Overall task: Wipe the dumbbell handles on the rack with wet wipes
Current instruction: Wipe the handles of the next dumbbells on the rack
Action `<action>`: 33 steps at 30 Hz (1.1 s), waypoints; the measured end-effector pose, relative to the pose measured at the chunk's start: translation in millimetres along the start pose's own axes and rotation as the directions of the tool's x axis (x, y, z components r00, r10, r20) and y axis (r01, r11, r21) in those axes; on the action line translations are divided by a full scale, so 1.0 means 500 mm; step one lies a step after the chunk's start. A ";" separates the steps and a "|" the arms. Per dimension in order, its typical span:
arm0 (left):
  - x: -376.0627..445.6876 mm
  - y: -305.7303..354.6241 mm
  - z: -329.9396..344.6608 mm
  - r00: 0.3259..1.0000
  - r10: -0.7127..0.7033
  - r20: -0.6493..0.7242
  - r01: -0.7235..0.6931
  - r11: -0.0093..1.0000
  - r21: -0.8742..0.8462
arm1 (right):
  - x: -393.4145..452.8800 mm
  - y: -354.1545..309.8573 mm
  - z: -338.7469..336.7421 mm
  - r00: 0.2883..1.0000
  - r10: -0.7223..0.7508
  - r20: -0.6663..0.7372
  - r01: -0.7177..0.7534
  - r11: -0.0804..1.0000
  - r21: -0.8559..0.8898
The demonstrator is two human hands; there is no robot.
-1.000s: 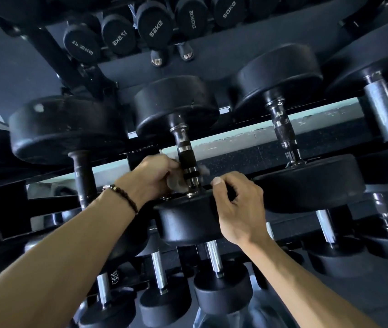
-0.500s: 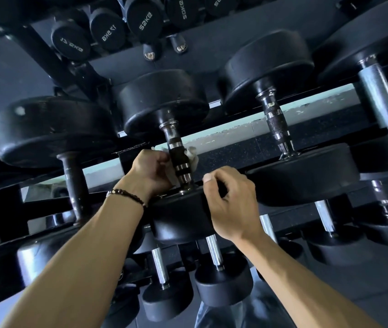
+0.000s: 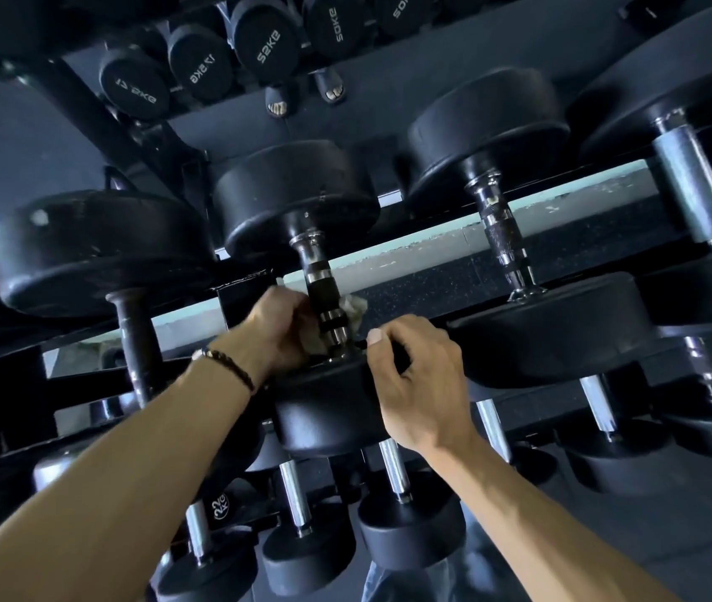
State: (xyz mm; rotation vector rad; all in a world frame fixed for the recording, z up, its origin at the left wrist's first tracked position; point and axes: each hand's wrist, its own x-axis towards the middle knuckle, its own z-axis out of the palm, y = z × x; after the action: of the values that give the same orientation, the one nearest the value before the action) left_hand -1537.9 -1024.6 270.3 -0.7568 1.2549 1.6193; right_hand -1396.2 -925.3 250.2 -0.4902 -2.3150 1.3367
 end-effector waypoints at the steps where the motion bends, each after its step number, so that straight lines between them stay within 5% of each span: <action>1: -0.007 -0.008 -0.001 0.999 -0.034 -0.003 0.034 0.999 0.012 | 0.000 -0.001 0.000 1.000 -0.001 0.000 0.001 1.000 -0.010; 7: 0.007 0.067 -0.023 0.981 0.137 -0.140 -0.139 0.990 -0.009 | -0.001 -0.003 0.000 1.000 -0.005 0.009 0.005 1.000 -0.013; 13: -0.071 -0.030 -0.019 0.971 0.236 -0.046 -0.193 0.879 0.435 | -0.003 0.000 -0.001 0.999 0.025 0.040 -0.024 0.999 -0.036; 19: -0.045 0.016 0.005 0.801 0.541 -0.256 -0.416 0.811 0.412 | -0.004 0.000 -0.003 1.000 0.009 0.028 -0.009 1.000 0.000; 24: -0.078 -0.037 -0.011 0.913 0.395 -0.099 -0.203 0.654 0.729 | -0.002 0.004 0.000 0.999 0.023 0.029 -0.023 1.000 0.008; 29: -0.042 0.011 -0.002 0.773 0.591 -0.230 -0.352 0.701 0.620 | -0.003 -0.001 0.000 0.999 0.031 0.012 -0.031 0.999 0.030; 33: -0.054 -0.031 -0.017 0.854 0.507 -0.115 -0.176 0.490 0.853 | 0.000 0.000 -0.002 1.000 0.018 0.010 -0.018 1.000 0.017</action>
State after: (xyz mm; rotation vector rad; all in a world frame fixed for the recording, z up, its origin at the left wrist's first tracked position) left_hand -1514.0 -1039.7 285.3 -0.1620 2.3270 0.9473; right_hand -1395.8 -924.5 250.9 -0.5016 -2.3107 1.3692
